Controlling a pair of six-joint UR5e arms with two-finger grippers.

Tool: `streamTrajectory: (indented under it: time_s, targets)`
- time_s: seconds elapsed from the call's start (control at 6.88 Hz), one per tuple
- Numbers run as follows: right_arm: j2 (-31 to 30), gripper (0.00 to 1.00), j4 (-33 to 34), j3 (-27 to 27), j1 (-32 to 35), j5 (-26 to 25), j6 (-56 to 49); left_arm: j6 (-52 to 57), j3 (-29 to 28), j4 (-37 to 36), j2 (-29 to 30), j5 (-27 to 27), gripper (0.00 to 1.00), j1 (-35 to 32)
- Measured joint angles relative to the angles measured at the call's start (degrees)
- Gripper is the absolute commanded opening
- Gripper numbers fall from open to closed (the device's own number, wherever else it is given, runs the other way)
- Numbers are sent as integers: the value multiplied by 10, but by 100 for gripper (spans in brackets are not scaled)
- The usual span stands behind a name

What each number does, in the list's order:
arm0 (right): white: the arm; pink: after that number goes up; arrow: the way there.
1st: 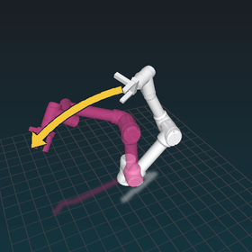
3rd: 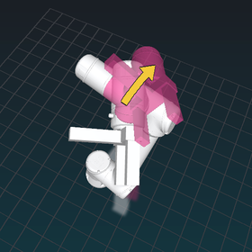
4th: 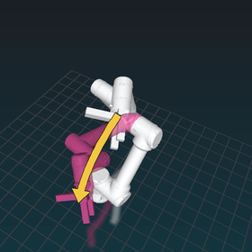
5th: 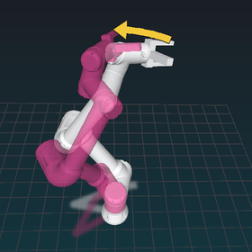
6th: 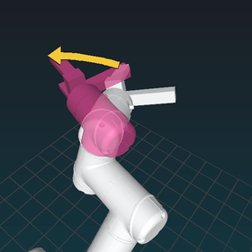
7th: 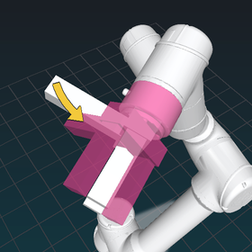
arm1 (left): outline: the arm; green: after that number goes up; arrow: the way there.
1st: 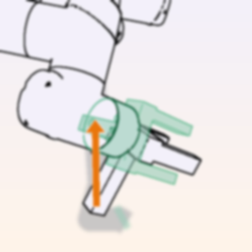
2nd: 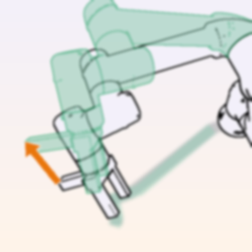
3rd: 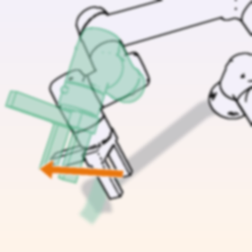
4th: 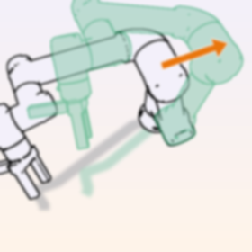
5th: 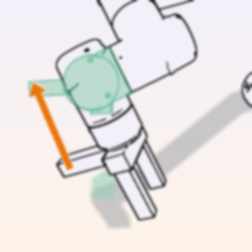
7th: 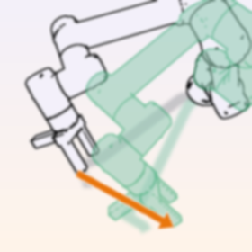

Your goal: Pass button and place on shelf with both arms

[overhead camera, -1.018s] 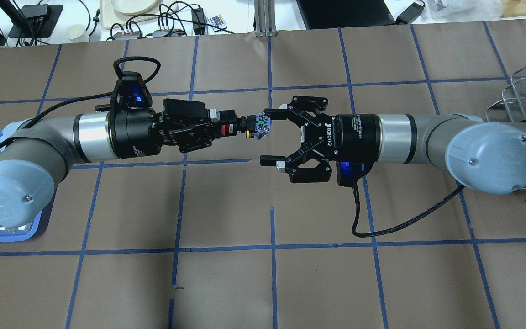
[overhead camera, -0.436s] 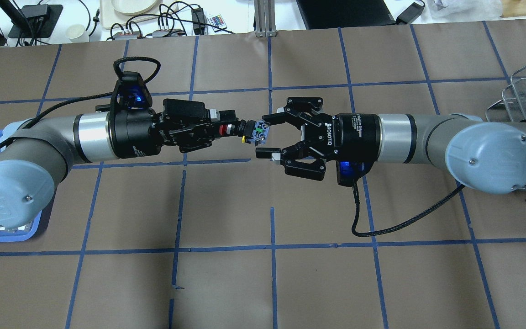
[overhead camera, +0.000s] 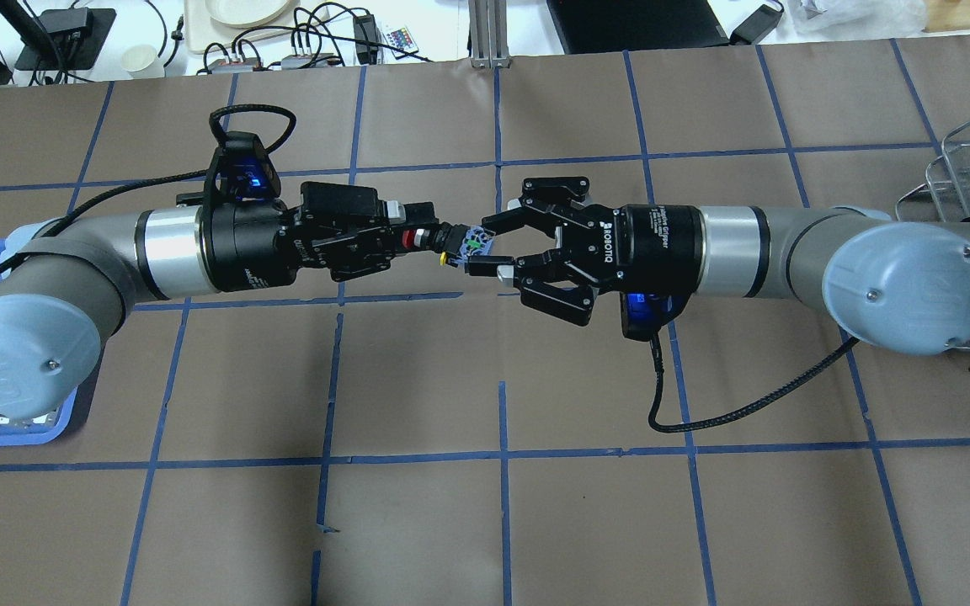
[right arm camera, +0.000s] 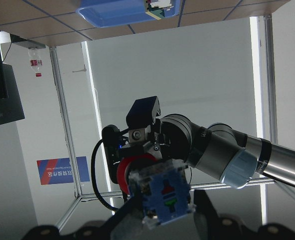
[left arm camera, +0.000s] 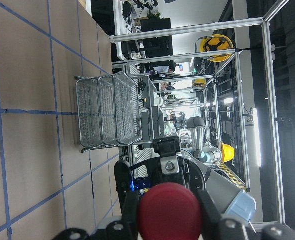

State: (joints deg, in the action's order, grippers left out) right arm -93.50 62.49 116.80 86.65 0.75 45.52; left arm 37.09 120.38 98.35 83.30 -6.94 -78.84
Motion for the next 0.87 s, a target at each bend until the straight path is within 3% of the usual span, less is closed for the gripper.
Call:
streamTrajectory:
  time_s: [0.29, 0.44, 0.58, 0.73, 0.87]
  targets:
    - [1, 7, 1, -2, -4, -3, 11, 0, 0, 0, -1, 0, 10, 0]
    - [1, 4, 4, -2, -5, -3, 16, 0, 0, 0, 0, 0, 16, 0]
    - [1, 3, 5, -2, -6, -2, 18, 0, -1, 0, 1, 0, 30, 0]
    - [1, 2, 5, -3, -6, -1, 19, 0, -1, 0, 3, -1, 81, 0]
    - [1, 2, 5, -2, -6, 0, 19, 0, -1, 0, 6, -2, 96, 1]
